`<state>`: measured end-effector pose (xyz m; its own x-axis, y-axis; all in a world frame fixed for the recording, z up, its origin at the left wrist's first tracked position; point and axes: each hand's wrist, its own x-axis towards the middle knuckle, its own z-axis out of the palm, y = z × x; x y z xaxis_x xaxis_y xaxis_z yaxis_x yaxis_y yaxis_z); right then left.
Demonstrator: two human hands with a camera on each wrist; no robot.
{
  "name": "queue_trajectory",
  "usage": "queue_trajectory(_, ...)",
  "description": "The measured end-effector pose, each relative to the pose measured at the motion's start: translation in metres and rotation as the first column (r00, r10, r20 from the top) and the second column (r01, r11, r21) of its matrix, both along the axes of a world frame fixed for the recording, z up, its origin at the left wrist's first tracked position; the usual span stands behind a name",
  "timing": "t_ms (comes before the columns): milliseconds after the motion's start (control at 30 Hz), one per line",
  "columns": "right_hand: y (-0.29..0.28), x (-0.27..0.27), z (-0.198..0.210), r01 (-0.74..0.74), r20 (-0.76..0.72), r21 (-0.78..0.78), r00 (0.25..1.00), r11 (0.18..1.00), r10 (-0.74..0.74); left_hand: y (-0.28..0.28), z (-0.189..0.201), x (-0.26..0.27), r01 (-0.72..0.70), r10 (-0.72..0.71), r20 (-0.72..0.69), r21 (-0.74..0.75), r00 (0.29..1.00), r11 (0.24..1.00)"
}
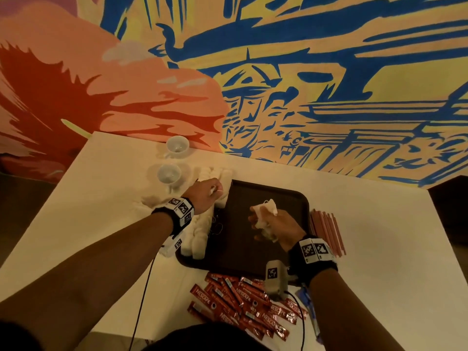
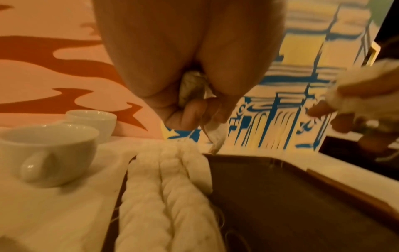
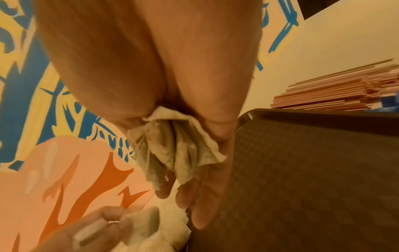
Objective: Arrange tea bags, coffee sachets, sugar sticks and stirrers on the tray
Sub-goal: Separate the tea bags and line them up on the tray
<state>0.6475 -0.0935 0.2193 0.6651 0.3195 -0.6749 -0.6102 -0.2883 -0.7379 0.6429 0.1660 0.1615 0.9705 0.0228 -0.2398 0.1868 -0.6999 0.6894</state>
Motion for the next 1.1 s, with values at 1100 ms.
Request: queue_trajectory(1100,-0.033,-0.014,0.013,-0.157,0.012,0.373,0.986,0.915,0.165,-0.042,0.037,-0.002,-0.001,0.015,0.118,-0.119,0.993,0.993)
